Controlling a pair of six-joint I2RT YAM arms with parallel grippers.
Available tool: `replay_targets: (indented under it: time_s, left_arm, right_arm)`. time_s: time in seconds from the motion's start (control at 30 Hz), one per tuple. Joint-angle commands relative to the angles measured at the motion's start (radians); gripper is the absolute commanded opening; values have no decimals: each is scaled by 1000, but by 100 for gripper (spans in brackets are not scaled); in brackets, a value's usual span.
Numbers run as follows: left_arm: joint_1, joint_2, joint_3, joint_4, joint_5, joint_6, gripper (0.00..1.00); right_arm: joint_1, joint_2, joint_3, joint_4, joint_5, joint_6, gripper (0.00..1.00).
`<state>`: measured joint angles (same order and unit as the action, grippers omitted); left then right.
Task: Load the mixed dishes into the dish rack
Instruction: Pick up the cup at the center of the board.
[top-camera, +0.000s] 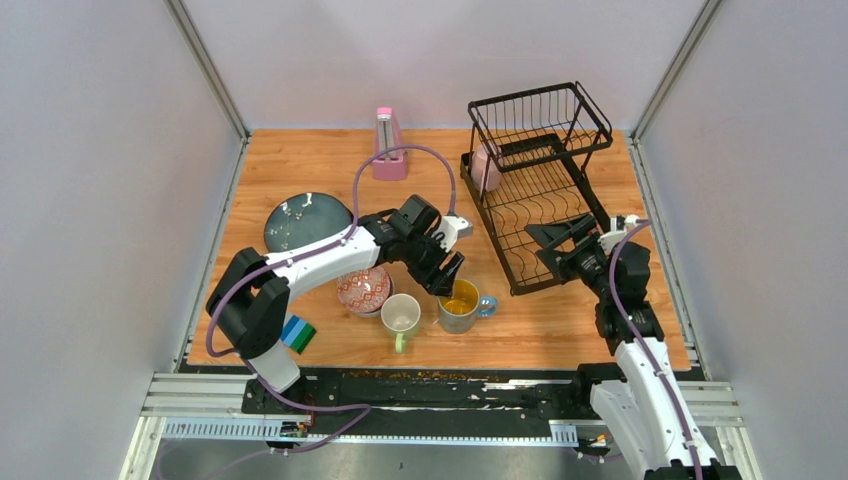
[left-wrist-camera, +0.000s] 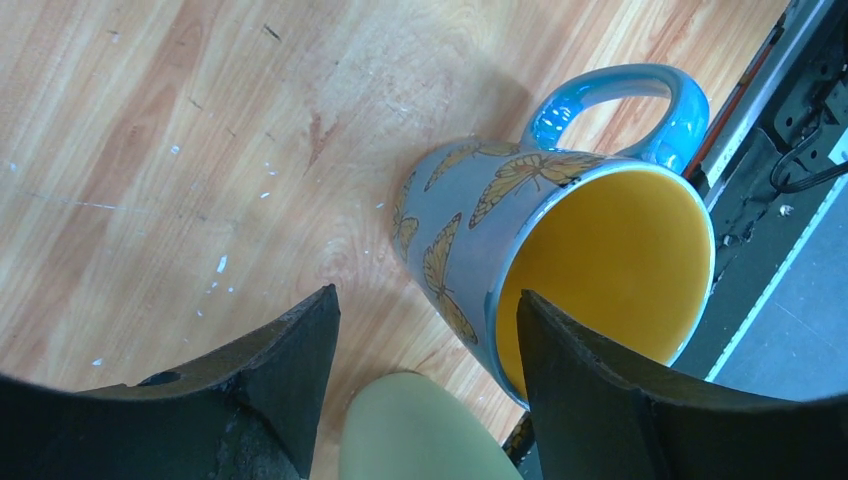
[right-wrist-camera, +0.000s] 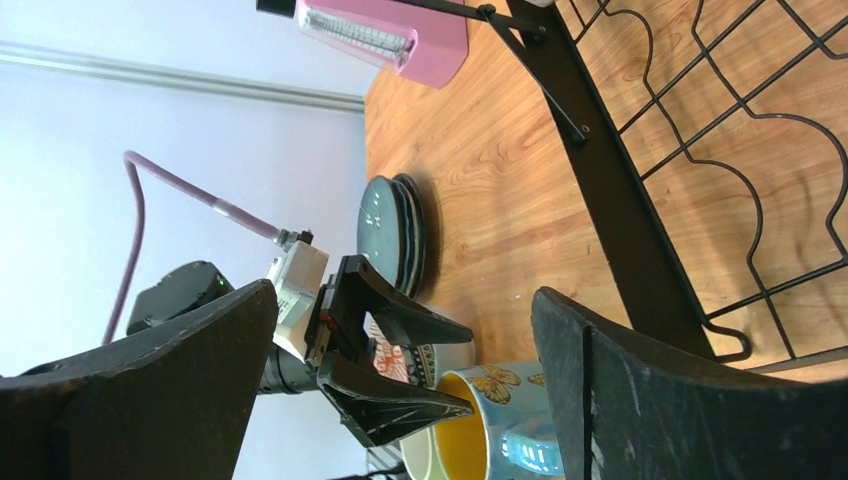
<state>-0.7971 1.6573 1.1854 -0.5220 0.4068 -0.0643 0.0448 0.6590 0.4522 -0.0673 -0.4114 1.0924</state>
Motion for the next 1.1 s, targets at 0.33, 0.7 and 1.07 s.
replay_targets:
  time_s: [0.33, 0.7, 1.07]
  left_arm:
    - [-5, 32, 90, -40, -46, 28, 65]
    - [-5, 57, 113, -36, 4, -2, 41]
    - [-19, 43, 111, -45, -132, 1, 37]
  right_arm:
    - [-19, 12, -40, 73, -24, 158, 100]
    - [-20, 137, -8, 81, -113, 129, 100]
    - [-21, 97, -33, 82, -100, 99, 100]
